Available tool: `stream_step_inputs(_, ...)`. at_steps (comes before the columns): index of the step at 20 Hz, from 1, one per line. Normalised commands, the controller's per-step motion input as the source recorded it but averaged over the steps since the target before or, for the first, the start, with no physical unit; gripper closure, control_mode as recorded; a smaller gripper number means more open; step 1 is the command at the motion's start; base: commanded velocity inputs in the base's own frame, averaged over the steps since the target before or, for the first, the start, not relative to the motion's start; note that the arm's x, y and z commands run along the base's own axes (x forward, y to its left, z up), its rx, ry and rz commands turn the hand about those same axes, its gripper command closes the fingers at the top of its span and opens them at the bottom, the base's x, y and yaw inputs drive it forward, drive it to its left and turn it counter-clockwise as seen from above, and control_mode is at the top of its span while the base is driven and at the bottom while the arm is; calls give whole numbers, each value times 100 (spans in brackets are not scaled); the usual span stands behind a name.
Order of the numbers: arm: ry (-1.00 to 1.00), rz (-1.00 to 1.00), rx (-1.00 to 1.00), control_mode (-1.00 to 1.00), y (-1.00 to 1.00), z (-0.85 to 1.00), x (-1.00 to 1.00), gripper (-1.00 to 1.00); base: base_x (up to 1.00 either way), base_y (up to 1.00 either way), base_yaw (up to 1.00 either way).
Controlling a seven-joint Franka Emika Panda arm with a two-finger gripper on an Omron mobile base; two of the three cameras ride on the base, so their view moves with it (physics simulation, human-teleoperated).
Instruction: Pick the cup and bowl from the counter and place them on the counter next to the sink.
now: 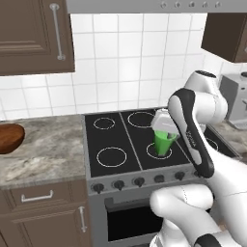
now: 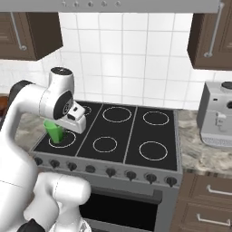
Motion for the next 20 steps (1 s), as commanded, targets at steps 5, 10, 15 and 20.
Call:
stream_step_inputs(5, 0, 0, 0, 100, 0, 0, 0, 100, -87, 0, 0)
stream_step_inputs(10, 0, 0, 0, 100, 0, 0, 0, 100, 7, 9, 22)
stream_step_inputs(15, 0, 0, 0, 100, 0, 0, 0, 100, 0, 0, 93)
stream_step_inputs(20, 0, 0, 0, 100, 0, 0, 0, 100, -16, 0, 91)
